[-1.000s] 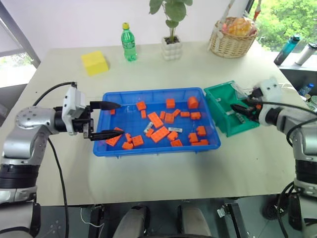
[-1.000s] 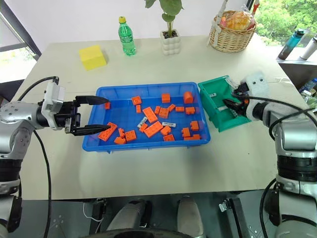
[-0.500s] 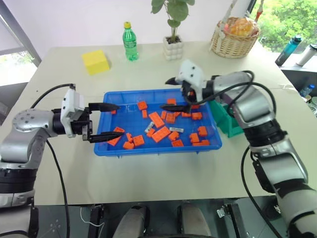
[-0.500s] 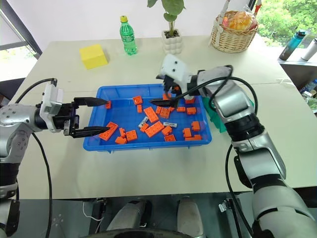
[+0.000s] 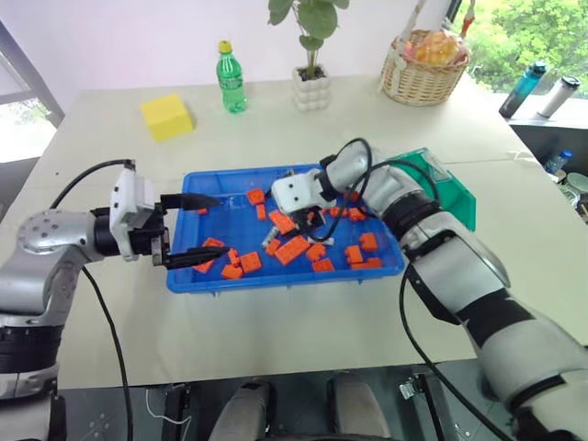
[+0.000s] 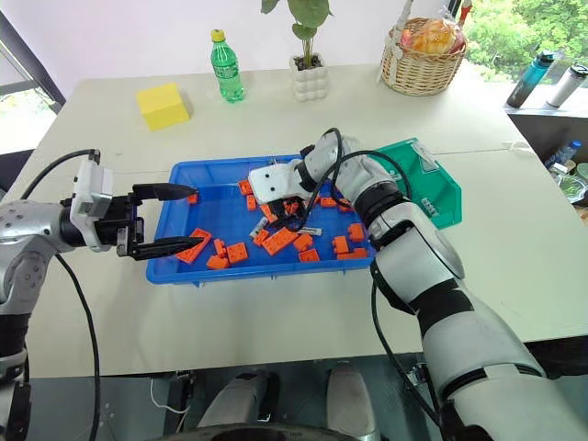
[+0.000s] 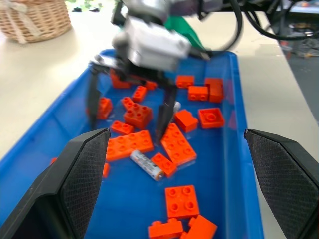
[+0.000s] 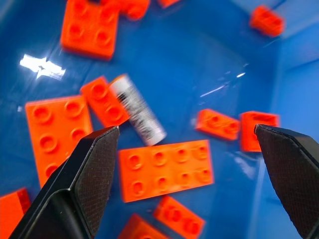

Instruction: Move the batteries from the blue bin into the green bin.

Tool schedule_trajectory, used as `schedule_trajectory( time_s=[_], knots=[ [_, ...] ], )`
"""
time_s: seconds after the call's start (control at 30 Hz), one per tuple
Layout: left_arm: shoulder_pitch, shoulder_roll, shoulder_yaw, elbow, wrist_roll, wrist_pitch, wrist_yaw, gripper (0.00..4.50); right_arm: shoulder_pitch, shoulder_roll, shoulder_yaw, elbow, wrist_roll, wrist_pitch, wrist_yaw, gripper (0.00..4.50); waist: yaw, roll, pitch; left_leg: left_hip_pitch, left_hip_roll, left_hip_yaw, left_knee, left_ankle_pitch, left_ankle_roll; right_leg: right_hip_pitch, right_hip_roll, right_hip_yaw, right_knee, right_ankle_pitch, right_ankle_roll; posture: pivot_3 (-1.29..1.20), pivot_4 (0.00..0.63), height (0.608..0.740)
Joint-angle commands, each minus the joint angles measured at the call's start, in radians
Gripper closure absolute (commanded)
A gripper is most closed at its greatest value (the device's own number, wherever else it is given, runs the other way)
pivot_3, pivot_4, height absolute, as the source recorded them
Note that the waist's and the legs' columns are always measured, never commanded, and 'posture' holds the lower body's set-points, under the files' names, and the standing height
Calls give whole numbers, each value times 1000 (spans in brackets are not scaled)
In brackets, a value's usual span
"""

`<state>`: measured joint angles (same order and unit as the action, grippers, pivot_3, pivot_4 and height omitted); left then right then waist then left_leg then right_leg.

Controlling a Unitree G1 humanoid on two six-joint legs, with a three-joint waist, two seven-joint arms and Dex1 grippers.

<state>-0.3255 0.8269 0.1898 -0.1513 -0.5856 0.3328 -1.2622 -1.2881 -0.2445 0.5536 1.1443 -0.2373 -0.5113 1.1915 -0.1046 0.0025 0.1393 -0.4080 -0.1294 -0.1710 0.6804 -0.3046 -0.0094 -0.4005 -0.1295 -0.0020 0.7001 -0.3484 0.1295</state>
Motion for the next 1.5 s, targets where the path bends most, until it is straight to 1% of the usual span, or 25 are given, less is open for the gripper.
schedule_trajectory(
  time_s=[0.03,0.27,0.47,0.53,0.6,0.63,0.7,0.73,0.77,0.8,0.83,0.97,1.03,1.13,1.17,1.2,1.23,1.33,1.5],
  knots=[
    [5,27,52,-40,-27,8,15,0,-43,20,-3,46,-53,-98,-27,40,-5,0,0,0,0,0,0,0,0,0,0,0,0,0,0,0,150,737],
    [-3,32,59,-49,-36,20,38,0,-52,70,-17,105,-115,-138,-109,40,-23,0,0,0,0,-1,0,0,0,-1,1,0,1,0,0,0,150,737],
    [-17,33,59,-42,-39,24,46,0,-60,111,-8,121,-155,-164,-106,40,-24,0,0,0,1,-1,-1,0,0,-2,2,0,1,0,0,0,150,737],
    [-22,30,58,-43,-40,25,53,0,-67,129,-12,128,-151,-154,-64,40,-24,0,0,0,1,-1,-1,0,0,-2,2,0,1,0,0,0,150,737],
    [-26,28,57,-44,-41,26,58,0,-68,143,-21,135,-140,-148,7,562,-24,0,0,0,1,-2,-1,0,0,-2,2,0,2,0,0,0,150,737],
    [-26,28,57,-44,-42,26,60,0,-66,146,-27,137,-134,-149,49,938,-24,0,0,0,1,-2,-1,0,0,-2,2,0,2,0,0,0,150,737],
    [-25,28,57,-48,-43,26,64,0,-60,151,-36,138,-127,-147,113,1908,-23,0,0,0,0,-2,-1,0,0,-2,2,0,2,0,0,0,150,737],
    [-23,28,58,-50,-44,26,67,0,-57,152,-40,138,-125,-143,137,2540,-23,0,0,0,0,-2,0,0,0,-2,2,0,2,0,0,0,150,737],
    [-22,28,58,-51,-44,25,69,0,-54,153,-41,137,-126,-141,153,2995,-23,0,0,0,0,-2,0,0,0,-2,2,0,2,0,0,0,150,737],
    [-22,28,58,-51,-44,23,71,0,-51,154,-41,136,-129,-140,158,3659,-23,0,0,0,0,-2,0,0,0,-2,2,0,2,0,0,0,150,737],
    [-22,28,58,-50,-44,22,74,0,-49,154,-40,134,-134,-143,150,3770,-23,0,0,0,0,-2,0,0,0,-2,2,0,2,0,0,0,150,737],
    [-19,26,59,-50,-44,19,80,0,-47,155,-43,135,-149,-127,110,3770,-24,0,0,0,0,-2,-1,0,0,-2,2,0,2,0,0,0,150,737],
    [-16,25,60,-51,-43,17,83,0,-46,147,-55,135,-135,-120,132,3770,-23,0,0,0,0,-2,-1,0,0,-2,2,0,2,0,0,0,150,737],
    [-15,25,60,-50,-42,16,87,0,-50,142,-93,130,-94,-73,204,3770,-23,0,0,0,0,-2,0,0,0,-2,2,0,2,0,0,0,150,737],
    [-15,25,60,-49,-42,16,88,0,-49,142,-103,127,-86,-66,218,3143,-23,0,0,0,0,-2,0,0,0,-2,2,0,2,0,0,0,150,737],
    [-16,25,59,-48,-42,15,89,0,-50,145,-116,122,-79,-52,218,2921,-23,0,0,0,0,-2,0,0,0,-2,2,1,2,0,0,0,150,737],
    [-18,25,58,-43,-40,13,88,0,-54,151,-134,117,-61,-18,235,2456,-24,0,0,0,0,-2,0,0,0,-2,2,1,2,0,0,0,150,737],
    [-31,25,51,-30,-35,7,85,0,-68,167,-188,100,-2,74,316,2456,-24,0,0,0,0,-2,0,0,0,-2,2,1,2,0,0,0,150,737],
    [-58,24,37,-5,-25,0,79,0,-91,181,-237,74,39,128,322,2456,-23,0,0,0,0,-2,0,0,0,-2,2,1,2,0,0,0,150,737]
  ],
)
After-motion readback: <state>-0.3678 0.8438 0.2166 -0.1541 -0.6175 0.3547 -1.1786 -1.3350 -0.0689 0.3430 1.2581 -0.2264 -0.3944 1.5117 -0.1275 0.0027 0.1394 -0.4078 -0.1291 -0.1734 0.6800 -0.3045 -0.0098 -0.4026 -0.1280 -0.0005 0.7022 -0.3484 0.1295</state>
